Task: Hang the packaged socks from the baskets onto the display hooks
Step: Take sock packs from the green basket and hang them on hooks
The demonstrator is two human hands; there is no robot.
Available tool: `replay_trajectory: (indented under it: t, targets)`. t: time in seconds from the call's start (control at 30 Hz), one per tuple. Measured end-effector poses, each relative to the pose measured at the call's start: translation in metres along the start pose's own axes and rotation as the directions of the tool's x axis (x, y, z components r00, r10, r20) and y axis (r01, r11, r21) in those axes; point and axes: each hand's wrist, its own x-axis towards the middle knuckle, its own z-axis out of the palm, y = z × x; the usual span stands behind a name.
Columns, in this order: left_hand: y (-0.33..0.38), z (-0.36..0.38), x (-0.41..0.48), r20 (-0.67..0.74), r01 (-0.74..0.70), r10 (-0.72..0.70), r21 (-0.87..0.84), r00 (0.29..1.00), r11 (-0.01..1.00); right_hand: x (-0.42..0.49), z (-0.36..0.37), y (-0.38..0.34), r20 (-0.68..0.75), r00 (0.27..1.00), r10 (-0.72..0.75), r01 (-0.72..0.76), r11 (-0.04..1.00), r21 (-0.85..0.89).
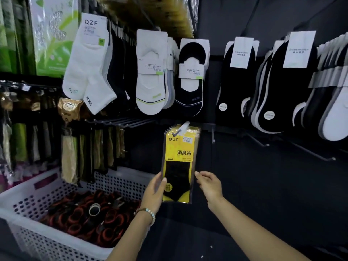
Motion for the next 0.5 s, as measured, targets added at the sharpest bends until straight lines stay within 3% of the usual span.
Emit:
replay_trajectory:
  t: [0.17,0.27,0.4,0.5]
  targets:
    - [-0.034,-0.011,-0.069,0.005,0.086,-0.087,0.104,0.996,0.991,-0.044,-0.051,0.023,0.173,0.982,-0.072,0.087,0.993,-0.080]
    - [-0.066,-0.001,-0.127,0.001,0.184,-0.186,0.157,0.983,0.970,-0.079,-0.086,0.071,0.233,0.972,-0.034,0.080,0.978,-0.191]
    - [-0.118,0.017,-0.220,0.004,0.398,-0.411,0.240,0.912,0.885,-0.138,-0.135,0.175,0.256,0.950,0.180,-0.075,0.925,-0.371]
    - [-0.159,0.028,-0.295,0.069,0.522,-0.614,0.457,0.787,0.721,-0.189,-0.178,0.261,0.184,0.895,0.407,-0.258,0.808,-0.529]
